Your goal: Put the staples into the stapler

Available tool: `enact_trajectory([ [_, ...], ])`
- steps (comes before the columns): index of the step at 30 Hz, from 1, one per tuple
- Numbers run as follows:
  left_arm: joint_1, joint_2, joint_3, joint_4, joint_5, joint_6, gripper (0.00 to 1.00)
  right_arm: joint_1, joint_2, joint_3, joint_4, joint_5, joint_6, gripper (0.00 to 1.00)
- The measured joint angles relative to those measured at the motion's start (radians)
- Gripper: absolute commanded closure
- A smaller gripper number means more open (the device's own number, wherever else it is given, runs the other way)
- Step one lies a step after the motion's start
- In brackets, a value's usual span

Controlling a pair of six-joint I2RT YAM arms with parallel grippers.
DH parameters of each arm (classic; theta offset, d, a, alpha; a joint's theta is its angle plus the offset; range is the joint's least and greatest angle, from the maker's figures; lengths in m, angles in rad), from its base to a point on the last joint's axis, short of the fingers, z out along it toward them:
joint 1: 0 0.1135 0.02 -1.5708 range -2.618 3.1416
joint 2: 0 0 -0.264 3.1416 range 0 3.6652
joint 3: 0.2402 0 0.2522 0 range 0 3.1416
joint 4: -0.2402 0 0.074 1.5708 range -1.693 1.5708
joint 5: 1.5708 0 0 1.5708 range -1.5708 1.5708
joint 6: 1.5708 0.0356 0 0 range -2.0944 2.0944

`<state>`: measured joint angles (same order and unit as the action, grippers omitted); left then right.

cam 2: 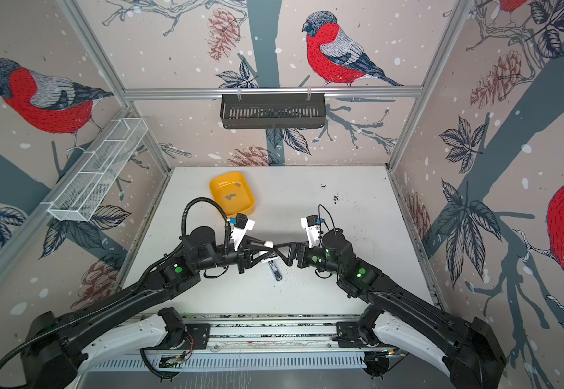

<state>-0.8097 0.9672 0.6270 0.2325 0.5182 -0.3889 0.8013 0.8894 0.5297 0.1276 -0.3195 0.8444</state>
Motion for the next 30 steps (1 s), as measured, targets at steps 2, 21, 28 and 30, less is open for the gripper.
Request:
enact_trajectory([
  [2,0.000,0.000,0.000,0.001,0.000,-0.003,0.99,0.007,0.011,0.001,-0.008,0.007,-0.004,0.04],
  [21,-0.001,0.003,0.014,0.069,0.002,-0.007,1.00,0.080,0.059,0.054,-0.075,0.032,-0.062,0.03],
  [28,0.019,-0.006,0.018,0.077,0.034,-0.027,1.00,0.063,-0.013,0.035,-0.086,0.064,-0.089,0.04],
  [30,0.050,-0.010,0.011,0.100,0.063,-0.050,1.00,0.047,-0.045,0.012,-0.073,0.065,-0.101,0.04],
])
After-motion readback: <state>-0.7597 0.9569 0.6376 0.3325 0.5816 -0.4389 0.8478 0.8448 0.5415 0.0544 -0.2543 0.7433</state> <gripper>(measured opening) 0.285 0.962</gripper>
